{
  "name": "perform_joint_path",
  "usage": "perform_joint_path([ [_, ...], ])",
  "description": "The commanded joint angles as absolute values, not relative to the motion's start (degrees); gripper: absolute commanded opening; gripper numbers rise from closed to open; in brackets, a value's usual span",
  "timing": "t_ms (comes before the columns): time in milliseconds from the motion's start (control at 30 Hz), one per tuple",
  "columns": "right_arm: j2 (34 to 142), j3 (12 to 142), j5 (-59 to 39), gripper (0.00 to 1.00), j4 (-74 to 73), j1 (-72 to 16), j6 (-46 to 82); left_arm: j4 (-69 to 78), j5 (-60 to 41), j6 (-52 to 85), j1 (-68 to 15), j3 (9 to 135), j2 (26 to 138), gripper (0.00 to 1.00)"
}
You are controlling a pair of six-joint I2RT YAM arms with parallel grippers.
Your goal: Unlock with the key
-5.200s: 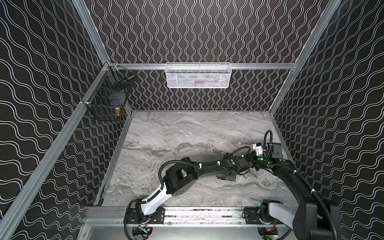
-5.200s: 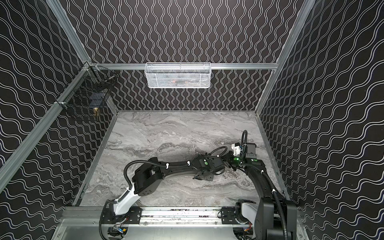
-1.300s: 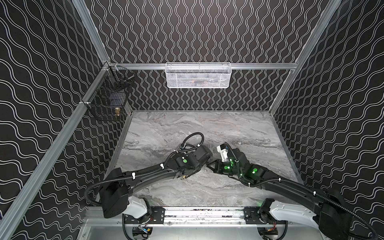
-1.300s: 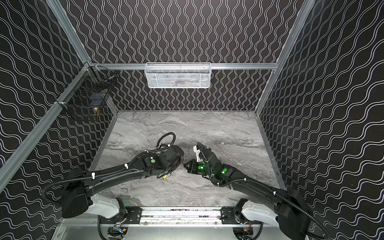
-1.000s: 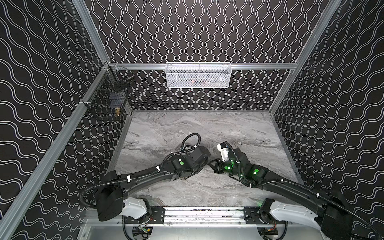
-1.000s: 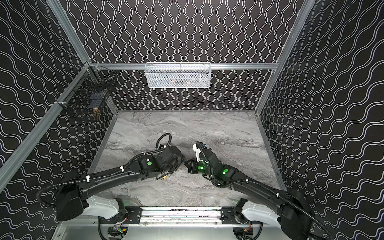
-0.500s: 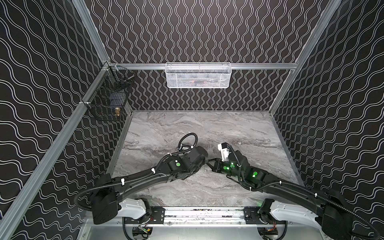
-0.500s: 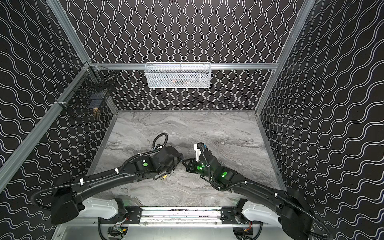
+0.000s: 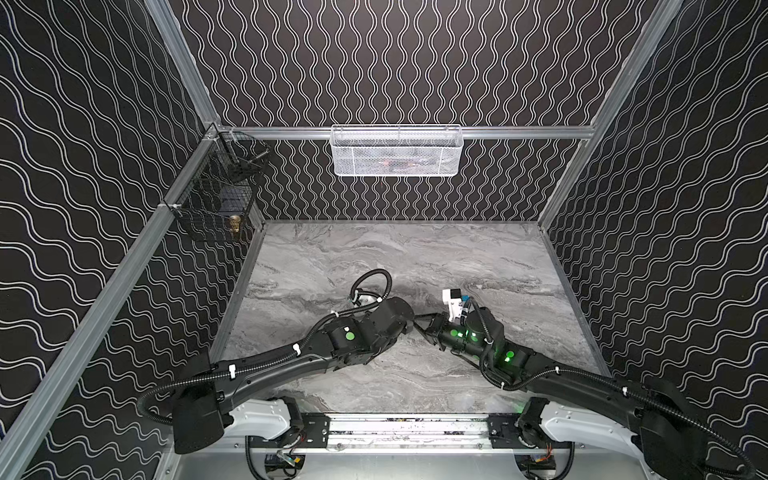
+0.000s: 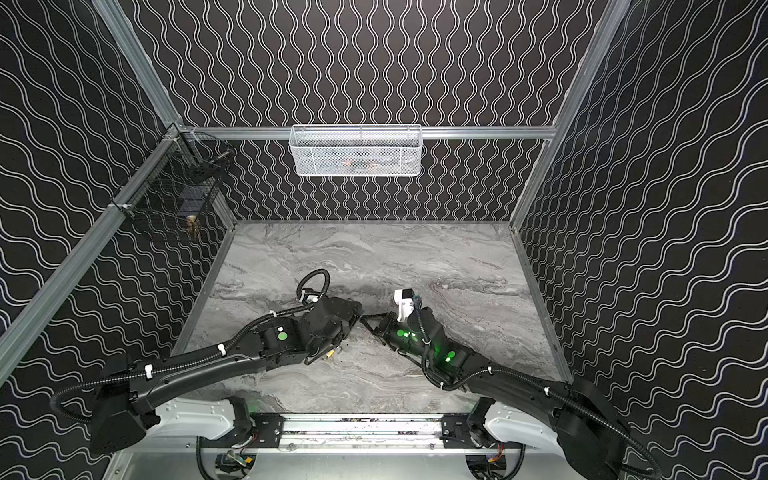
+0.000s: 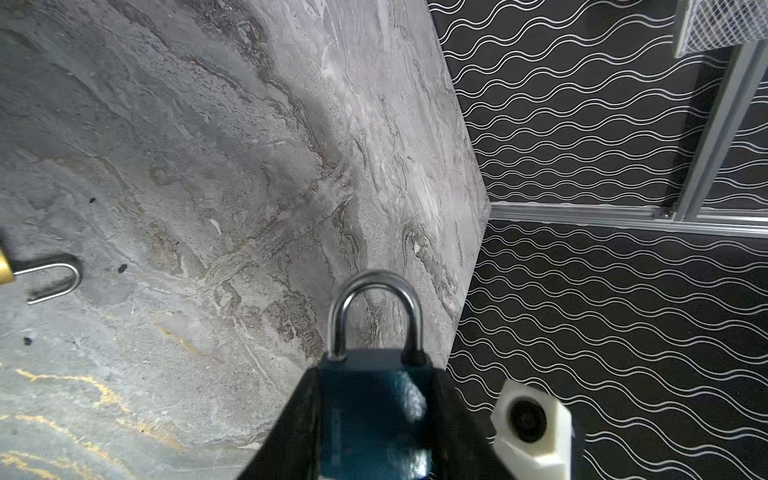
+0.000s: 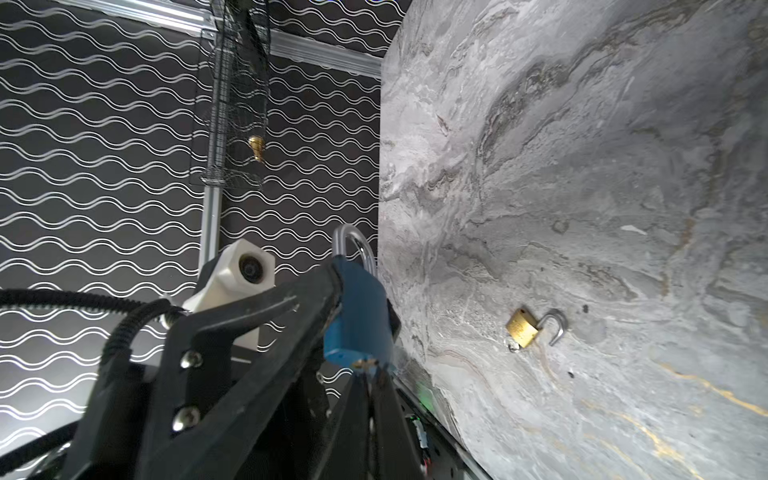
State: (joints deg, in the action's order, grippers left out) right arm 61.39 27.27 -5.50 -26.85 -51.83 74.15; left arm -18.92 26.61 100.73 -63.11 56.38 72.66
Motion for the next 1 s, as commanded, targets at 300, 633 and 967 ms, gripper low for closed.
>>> perform_joint_path([
  [300,60.9,23.5,3.3,0.00,-45.7,-54.7,79.3,-6.3,18.7,105.1,-66.3,55.6,72.5,0.00],
  [633,60.6,23.8,3.8,0.00,-42.8,-55.2,76.7,-5.8,19.6,104.7,-67.2,55.9,72.8,0.00],
  [967,57.0,25.0,1.8,0.23,-25.2,-55.2,65.3,-19.2,22.5,96.2,-64.8,58.0,71.0,0.00],
])
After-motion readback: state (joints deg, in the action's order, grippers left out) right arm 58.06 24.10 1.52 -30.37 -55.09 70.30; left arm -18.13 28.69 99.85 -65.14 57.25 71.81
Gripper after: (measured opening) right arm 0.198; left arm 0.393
